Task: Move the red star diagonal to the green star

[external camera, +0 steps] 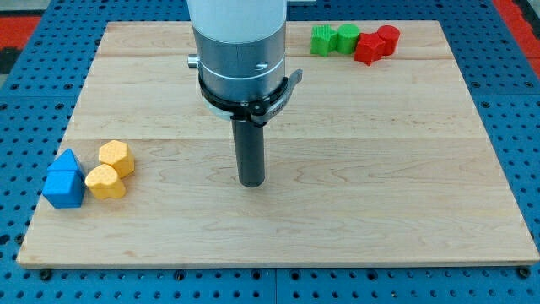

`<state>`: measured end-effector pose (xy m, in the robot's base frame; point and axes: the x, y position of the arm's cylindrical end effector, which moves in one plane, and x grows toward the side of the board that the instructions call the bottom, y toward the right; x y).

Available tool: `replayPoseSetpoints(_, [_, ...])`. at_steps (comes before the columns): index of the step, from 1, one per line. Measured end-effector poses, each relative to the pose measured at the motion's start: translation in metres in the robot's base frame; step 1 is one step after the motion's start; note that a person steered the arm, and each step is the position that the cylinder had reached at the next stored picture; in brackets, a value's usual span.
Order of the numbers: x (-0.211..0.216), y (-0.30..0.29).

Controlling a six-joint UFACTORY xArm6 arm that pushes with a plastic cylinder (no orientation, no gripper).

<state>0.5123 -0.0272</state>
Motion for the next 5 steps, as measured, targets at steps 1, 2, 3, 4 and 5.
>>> replayPoseSetpoints(1, [0.000, 0.000])
replayPoseSetpoints(2, [0.001, 0.026])
replayPoseSetpoints(3, [0.000, 0.041])
replayPoseSetpoints(4, [-0.009, 0.059])
replayPoseSetpoints(5, [0.032, 0.031])
